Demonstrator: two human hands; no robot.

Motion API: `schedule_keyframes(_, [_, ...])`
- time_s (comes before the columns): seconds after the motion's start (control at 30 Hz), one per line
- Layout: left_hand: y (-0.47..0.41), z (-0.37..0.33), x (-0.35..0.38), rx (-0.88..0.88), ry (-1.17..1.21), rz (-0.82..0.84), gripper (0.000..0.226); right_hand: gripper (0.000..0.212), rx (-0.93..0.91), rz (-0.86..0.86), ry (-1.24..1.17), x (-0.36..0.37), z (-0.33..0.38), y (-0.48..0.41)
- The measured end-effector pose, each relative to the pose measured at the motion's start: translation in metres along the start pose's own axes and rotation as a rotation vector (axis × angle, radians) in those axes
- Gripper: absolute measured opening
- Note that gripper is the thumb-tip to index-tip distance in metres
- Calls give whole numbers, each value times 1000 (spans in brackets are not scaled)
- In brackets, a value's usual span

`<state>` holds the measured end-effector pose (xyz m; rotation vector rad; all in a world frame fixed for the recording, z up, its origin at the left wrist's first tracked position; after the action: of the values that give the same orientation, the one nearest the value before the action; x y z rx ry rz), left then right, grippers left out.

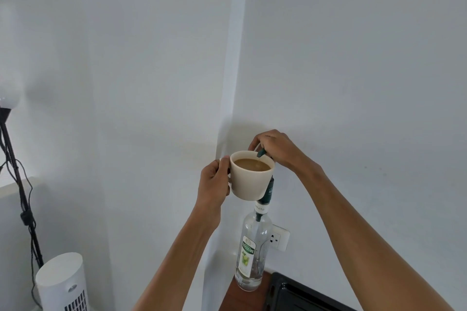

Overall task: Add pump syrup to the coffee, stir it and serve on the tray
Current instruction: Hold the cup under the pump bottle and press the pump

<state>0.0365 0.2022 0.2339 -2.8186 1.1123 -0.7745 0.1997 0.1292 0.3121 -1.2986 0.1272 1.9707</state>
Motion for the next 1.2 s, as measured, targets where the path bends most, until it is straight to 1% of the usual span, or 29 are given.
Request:
schedule_keyframes(0.2, [-3, 2, -1, 0, 7, 7, 39, 46, -12, -17, 4, 0, 1, 1])
schedule_keyframes(0.37, [-3, 4, -1, -3, 0, 12, 37, 46, 25, 51, -17, 0, -2, -1])
schedule_keyframes(0.63, [-1, 4, -2, -3, -12, 22, 37, 47, 20, 86, 24, -3, 3, -6])
schedule_keyframes(0.97, [0, -1, 2, -3, -12, 31, 35, 48, 30, 68, -19, -5, 1, -2])
schedule_keyframes(1.2, [0, 1, 3, 3, -21, 35, 36, 49, -26, 12, 50, -2, 1, -5])
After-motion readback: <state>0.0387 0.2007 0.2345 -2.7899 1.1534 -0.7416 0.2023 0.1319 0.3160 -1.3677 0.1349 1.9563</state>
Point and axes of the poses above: each hand's wrist, its own y-axis away from the middle knuckle, its own x-axis out of the palm, z = x × y, the point moved 5 cm from there along -y, towards the middle knuckle, and after that the axes turned 12 degrees about y, right-handed, at the moved point
